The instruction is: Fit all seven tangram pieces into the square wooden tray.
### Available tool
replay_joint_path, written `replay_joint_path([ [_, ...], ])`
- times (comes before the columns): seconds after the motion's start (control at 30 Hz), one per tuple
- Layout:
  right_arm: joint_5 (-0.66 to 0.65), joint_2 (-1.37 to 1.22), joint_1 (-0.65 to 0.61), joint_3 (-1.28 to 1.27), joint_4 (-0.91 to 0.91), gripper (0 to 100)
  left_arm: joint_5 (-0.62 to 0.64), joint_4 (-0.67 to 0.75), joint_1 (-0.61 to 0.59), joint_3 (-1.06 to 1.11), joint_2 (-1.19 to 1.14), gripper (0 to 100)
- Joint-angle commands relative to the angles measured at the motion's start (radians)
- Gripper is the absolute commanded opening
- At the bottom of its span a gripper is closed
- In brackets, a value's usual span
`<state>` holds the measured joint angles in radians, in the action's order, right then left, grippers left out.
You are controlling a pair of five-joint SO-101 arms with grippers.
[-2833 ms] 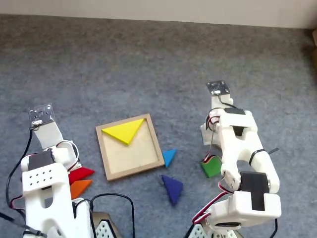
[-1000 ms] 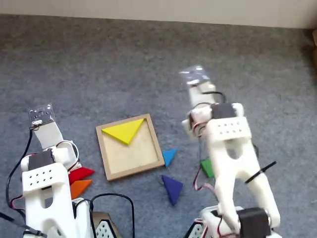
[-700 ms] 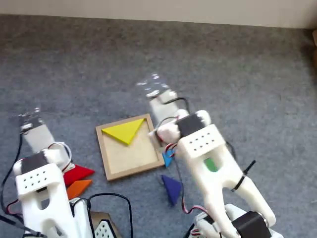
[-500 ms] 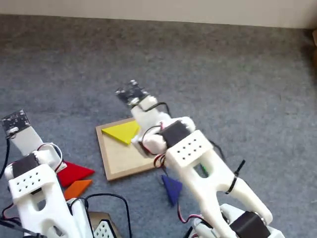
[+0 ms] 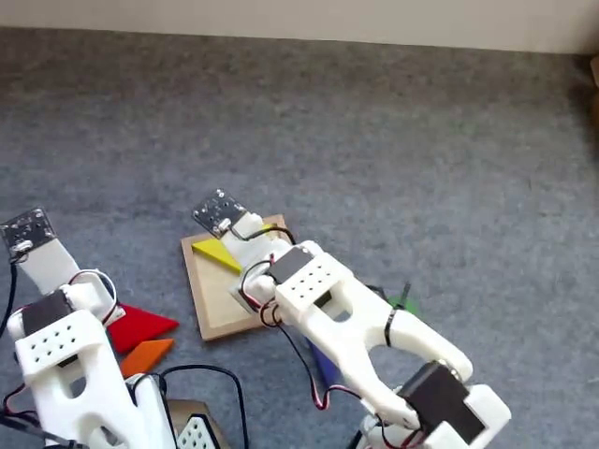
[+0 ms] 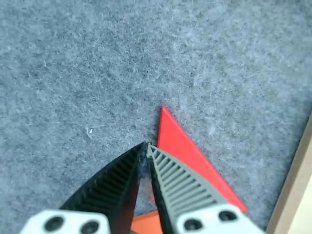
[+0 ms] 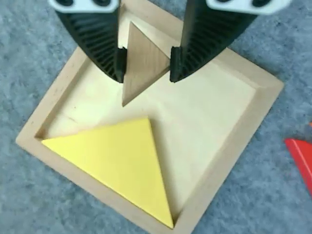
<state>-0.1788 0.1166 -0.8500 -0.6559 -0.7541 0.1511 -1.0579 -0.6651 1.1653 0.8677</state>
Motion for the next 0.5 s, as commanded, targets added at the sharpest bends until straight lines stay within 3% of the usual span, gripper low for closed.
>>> replay_joint_path([
  [0.0,0.009,-0.007,-0.007,0.018,0.021,9.5,-0.002,0.028,-0.005,-0.045,0.021,1],
  [0.47,-0.009,-0.03,0.024,0.021,0.022,9.5,-0.002,0.044,-0.005,-0.042,0.015,1],
])
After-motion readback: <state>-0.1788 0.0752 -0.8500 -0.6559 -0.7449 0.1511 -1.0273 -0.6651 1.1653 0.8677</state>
